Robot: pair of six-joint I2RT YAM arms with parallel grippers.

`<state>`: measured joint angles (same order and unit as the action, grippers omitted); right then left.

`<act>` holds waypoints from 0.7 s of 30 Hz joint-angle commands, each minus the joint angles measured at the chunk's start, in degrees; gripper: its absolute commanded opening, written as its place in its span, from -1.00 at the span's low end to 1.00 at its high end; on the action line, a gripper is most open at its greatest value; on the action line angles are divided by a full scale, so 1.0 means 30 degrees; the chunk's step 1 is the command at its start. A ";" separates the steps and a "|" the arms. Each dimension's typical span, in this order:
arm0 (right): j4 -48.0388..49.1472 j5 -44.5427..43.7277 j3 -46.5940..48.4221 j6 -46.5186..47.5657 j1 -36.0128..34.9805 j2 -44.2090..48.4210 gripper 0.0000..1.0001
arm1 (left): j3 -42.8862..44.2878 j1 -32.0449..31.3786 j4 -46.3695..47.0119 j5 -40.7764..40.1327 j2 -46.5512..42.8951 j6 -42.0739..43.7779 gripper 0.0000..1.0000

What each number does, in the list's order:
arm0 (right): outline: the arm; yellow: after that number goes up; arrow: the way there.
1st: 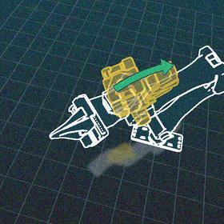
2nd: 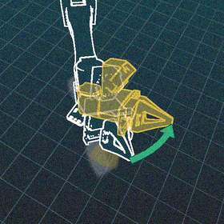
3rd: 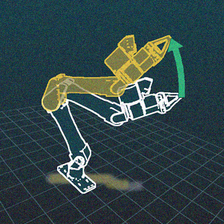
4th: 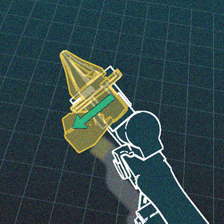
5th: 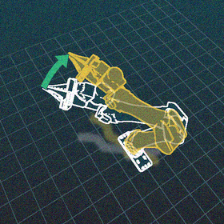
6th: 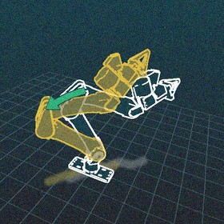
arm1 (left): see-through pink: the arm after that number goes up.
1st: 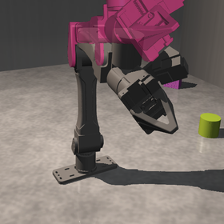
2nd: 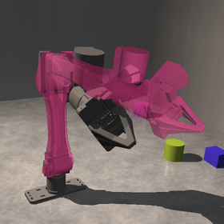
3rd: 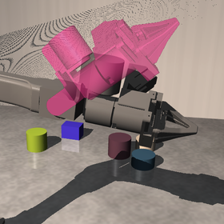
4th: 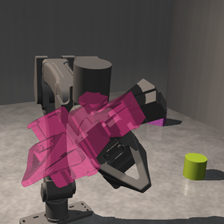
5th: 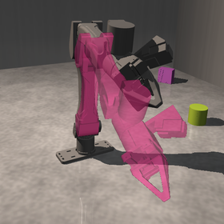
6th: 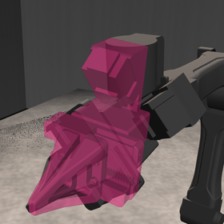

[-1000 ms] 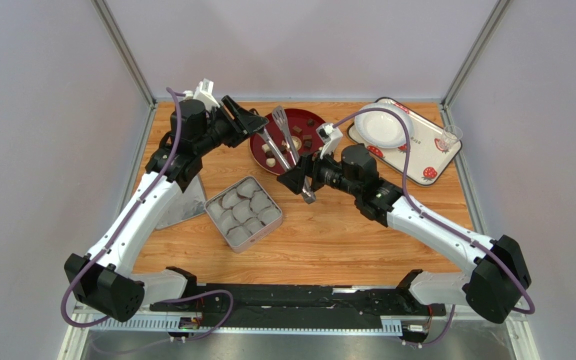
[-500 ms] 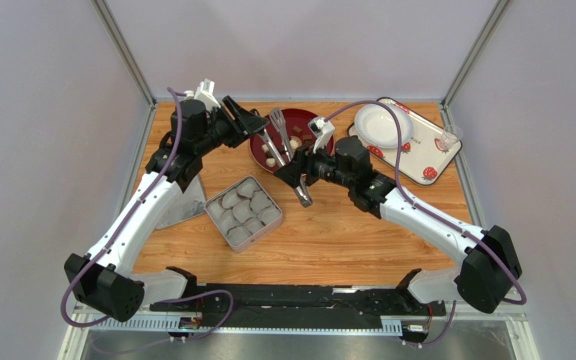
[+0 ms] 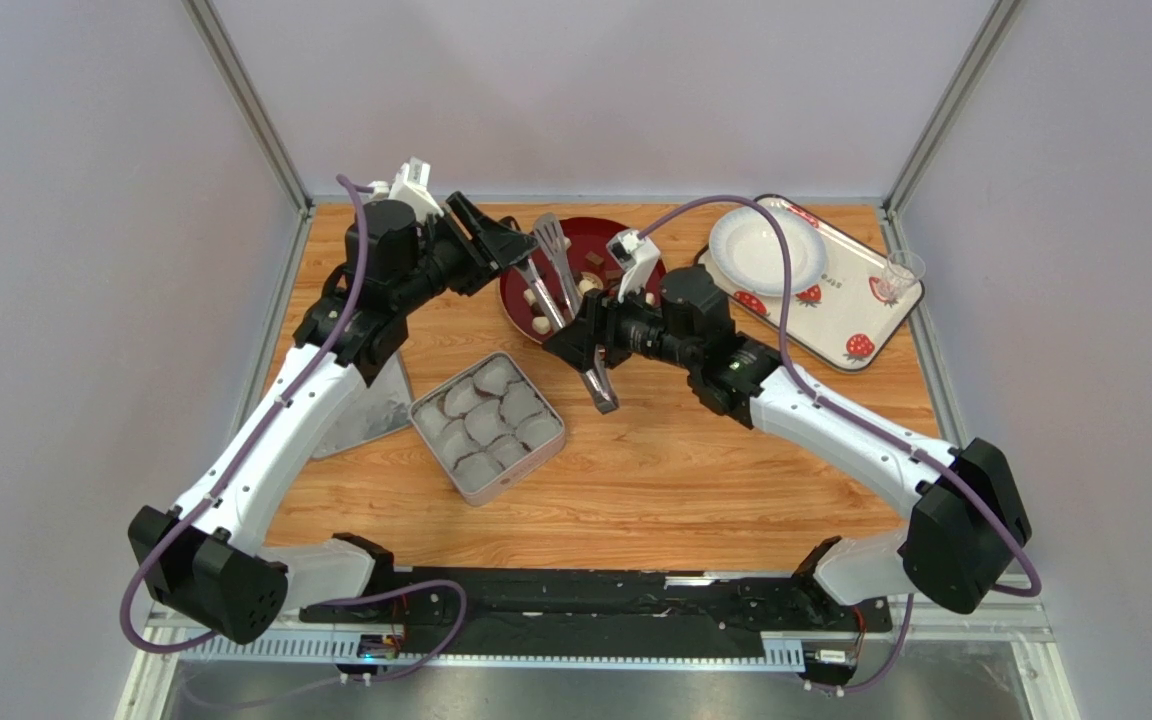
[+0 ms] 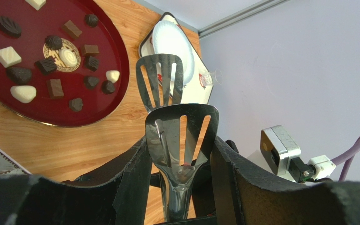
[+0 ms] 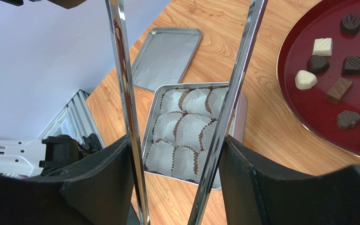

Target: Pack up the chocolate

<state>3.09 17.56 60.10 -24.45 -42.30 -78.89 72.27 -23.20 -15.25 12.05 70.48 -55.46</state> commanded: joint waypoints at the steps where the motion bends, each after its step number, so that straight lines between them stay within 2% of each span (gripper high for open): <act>1: 0.0404 -0.0082 0.1003 -0.0054 -0.0166 -0.0245 0.28 | 0.0168 -0.0264 0.1010 -0.0472 -0.0669 -0.0409 -0.34; 7: 0.0141 0.0034 0.1091 0.0122 -0.0166 -0.0275 0.25 | -0.0154 -0.0323 0.1127 -0.0562 -0.0788 -0.0702 -0.34; 11: 0.0141 0.0123 0.0858 0.0122 -0.0166 -0.0158 -0.12 | -0.0271 -0.0323 0.1069 -0.0560 -0.0904 -0.0732 -0.33; 15: -0.0500 0.0035 0.0740 0.0384 -0.0137 0.0252 -0.29 | -0.0418 -0.0323 0.0194 -0.1321 -0.1226 -0.0003 -0.27; 21: -0.3134 -0.0317 0.1324 0.1380 -0.0166 0.0545 -0.29 | -0.0798 -0.0323 -0.1302 -0.2289 -0.2222 0.1375 0.25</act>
<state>0.40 18.26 61.04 -22.55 -43.09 -79.37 70.46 -24.21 -17.43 8.08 67.99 -55.24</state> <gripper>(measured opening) 0.362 0.576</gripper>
